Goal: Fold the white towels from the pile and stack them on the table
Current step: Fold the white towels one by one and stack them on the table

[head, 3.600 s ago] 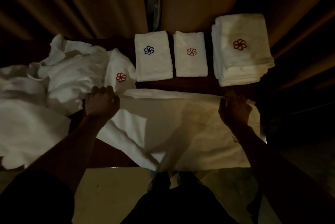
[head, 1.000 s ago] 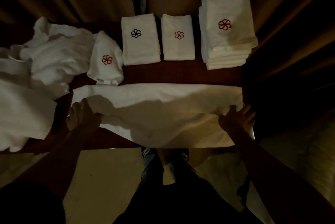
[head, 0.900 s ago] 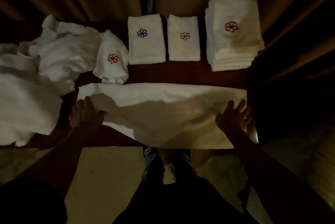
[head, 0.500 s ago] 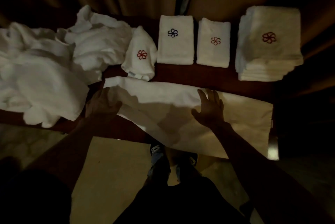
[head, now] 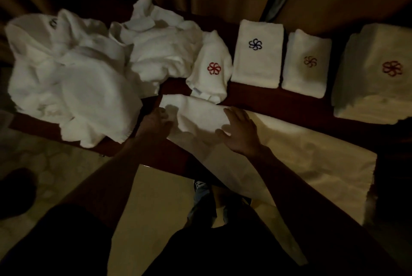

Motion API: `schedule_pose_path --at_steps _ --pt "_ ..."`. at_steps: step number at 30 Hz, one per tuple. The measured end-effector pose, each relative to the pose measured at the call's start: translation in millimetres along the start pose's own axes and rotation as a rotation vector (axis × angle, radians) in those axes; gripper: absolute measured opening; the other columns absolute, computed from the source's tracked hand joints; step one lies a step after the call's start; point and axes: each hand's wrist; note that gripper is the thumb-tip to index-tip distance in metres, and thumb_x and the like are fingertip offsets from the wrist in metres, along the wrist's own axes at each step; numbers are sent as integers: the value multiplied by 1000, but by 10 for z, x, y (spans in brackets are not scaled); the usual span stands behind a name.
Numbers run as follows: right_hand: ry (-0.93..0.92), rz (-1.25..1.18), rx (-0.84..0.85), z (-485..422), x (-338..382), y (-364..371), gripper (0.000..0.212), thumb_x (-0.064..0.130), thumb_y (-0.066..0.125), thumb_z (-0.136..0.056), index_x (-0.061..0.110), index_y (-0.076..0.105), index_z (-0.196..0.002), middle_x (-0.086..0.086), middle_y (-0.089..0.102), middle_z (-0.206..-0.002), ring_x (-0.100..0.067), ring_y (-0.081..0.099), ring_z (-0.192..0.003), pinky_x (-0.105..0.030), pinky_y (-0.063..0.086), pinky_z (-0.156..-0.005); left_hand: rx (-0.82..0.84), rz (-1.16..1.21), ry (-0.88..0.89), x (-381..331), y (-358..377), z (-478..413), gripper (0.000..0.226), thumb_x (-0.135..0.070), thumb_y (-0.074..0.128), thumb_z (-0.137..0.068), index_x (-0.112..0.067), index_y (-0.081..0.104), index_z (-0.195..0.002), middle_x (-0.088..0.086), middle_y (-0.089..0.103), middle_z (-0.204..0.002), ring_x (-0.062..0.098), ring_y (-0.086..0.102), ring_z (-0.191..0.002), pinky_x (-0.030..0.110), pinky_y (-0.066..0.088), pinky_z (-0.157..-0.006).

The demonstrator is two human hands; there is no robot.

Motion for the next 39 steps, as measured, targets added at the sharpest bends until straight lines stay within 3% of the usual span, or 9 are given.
schedule_pose_path --at_steps 4,9,13,20,24,29,31,35,39 --pt "-89 -32 108 -176 255 140 64 45 56 -94 22 38 -151 -2 30 -160 -23 23 -149 -54 36 -110 -4 -30 -34 39 -5 -55 50 -15 65 -90 -12 52 -138 13 62 -129 32 60 -117 33 47 -91" --pt "56 42 370 -312 377 231 61 45 43 -101 42 14 -156 11 -4 -166 -25 -10 -153 -71 19 -111 -76 -99 50 215 -67 -63 47 -18 60 -89 -14 51 -135 15 62 -125 37 61 -110 38 47 -84" --pt "90 58 360 -308 353 209 64 41 43 -102 40 10 -157 14 -10 -166 -23 -16 -152 -75 16 -109 -241 -42 149 231 -3 -26 28 -18 56 -94 -4 59 -119 18 64 -111 41 62 -95 38 46 -75" --pt "97 89 380 -277 264 238 74 53 50 -97 44 5 -156 18 -17 -163 -21 -22 -150 -81 14 -103 -92 -113 101 244 -33 -57 40 -32 65 -93 -14 54 -127 13 66 -114 36 65 -97 35 46 -74" --pt "118 69 358 -269 330 199 69 44 48 -99 43 9 -157 16 -13 -165 -22 -19 -151 -81 15 -104 -48 -265 107 304 -39 -39 40 -37 60 -96 -16 49 -129 18 66 -109 42 63 -98 40 46 -79" --pt "150 84 322 -243 354 202 67 41 48 -100 41 11 -156 15 -11 -165 -24 -17 -152 -80 19 -104 117 -485 40 451 -47 40 78 -59 57 -92 -30 21 -155 19 63 -121 40 63 -105 44 47 -88" --pt "157 106 312 -237 378 192 66 40 47 -100 41 12 -157 13 -10 -165 -26 -15 -152 -79 22 -104 89 -363 5 534 -40 54 67 -46 61 -94 -23 33 -151 20 63 -121 42 62 -106 46 50 -85" --pt "171 122 292 -229 390 191 66 39 47 -100 41 13 -156 12 -7 -166 -26 -12 -152 -77 22 -106 -5 -197 -7 613 -80 48 28 -22 62 -94 -4 59 -115 21 64 -106 41 63 -98 40 47 -75" --pt "193 123 278 -224 390 194 66 37 48 -100 42 13 -156 12 -8 -166 -26 -12 -153 -77 21 -106 62 -342 -121 601 -132 100 34 -40 61 -92 -12 60 -112 12 60 -109 31 59 -95 34 43 -71"
Point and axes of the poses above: each hand's wrist, its own z-axis away from the middle knuckle, its own y-axis out of the palm, x = y × z
